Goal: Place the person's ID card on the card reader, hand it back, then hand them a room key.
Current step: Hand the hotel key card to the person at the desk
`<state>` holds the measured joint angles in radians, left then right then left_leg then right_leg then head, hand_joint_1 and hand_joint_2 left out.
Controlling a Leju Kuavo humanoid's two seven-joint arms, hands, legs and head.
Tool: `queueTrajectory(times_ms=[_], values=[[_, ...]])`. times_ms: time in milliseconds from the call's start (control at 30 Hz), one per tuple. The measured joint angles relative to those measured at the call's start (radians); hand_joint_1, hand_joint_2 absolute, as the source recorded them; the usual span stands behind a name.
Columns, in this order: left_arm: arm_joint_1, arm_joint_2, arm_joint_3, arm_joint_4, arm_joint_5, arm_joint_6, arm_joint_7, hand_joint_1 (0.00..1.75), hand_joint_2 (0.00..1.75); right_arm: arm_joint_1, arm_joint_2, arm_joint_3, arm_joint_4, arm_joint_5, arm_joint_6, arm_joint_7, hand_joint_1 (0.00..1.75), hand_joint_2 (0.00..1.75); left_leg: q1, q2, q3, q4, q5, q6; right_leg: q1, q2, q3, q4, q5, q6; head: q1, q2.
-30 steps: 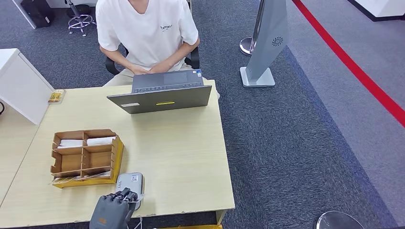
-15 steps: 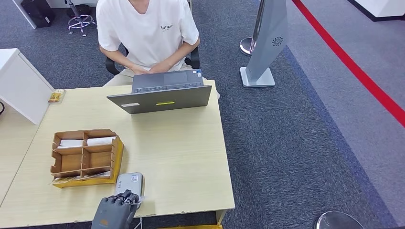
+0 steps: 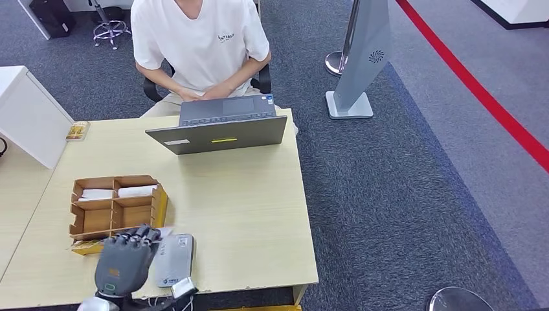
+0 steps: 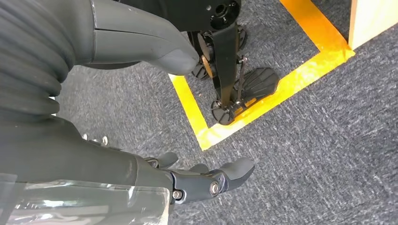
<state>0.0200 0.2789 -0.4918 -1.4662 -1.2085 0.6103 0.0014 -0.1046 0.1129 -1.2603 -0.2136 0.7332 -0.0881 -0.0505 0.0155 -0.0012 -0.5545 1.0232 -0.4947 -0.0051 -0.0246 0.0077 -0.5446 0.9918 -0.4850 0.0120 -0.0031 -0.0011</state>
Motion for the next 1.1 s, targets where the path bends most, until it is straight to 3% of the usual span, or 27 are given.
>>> queueTrajectory(times_ms=[133,267,533,800,1100], values=[[-0.086,0.005,0.114,-0.001,-0.002,-0.025,-0.034,1.75,1.75,-0.001,0.000,0.010,0.000,0.004,0.001,-0.001,0.00,1.75,0.000,0.000,0.000,0.000,0.001,0.000,0.000,0.000,0.000,0.001,0.001,-0.001,0.000,0.000],[-0.159,0.025,0.158,0.012,-0.049,-0.035,-0.049,1.75,1.75,-0.004,0.000,0.024,0.000,0.022,-0.001,0.008,0.00,1.75,0.000,-0.001,0.000,0.000,0.001,0.000,0.000,-0.001,0.000,0.001,0.001,0.000,0.000,0.000],[-0.396,0.105,0.162,0.159,-0.066,-0.083,-0.101,1.75,1.75,-0.017,0.000,0.050,0.000,0.047,-0.005,0.027,0.00,1.75,0.000,-0.002,0.000,0.000,0.003,0.000,0.000,-0.001,0.000,0.001,0.002,-0.001,0.000,0.000],[-0.615,0.110,0.162,0.338,-0.056,-0.124,-0.042,1.75,1.75,-0.026,0.001,0.065,0.000,0.063,-0.005,0.037,0.00,1.75,0.000,-0.002,-0.001,0.000,0.003,0.000,0.000,-0.001,-0.001,0.001,0.003,0.000,0.000,0.000],[-0.842,0.109,0.162,0.648,-0.020,-0.088,-0.020,1.75,1.75,-0.038,0.005,0.078,0.006,0.083,-0.011,0.048,0.00,1.75,0.000,-0.001,-0.001,0.000,0.004,0.000,0.000,-0.001,-0.001,0.001,0.003,0.000,0.000,0.000]])
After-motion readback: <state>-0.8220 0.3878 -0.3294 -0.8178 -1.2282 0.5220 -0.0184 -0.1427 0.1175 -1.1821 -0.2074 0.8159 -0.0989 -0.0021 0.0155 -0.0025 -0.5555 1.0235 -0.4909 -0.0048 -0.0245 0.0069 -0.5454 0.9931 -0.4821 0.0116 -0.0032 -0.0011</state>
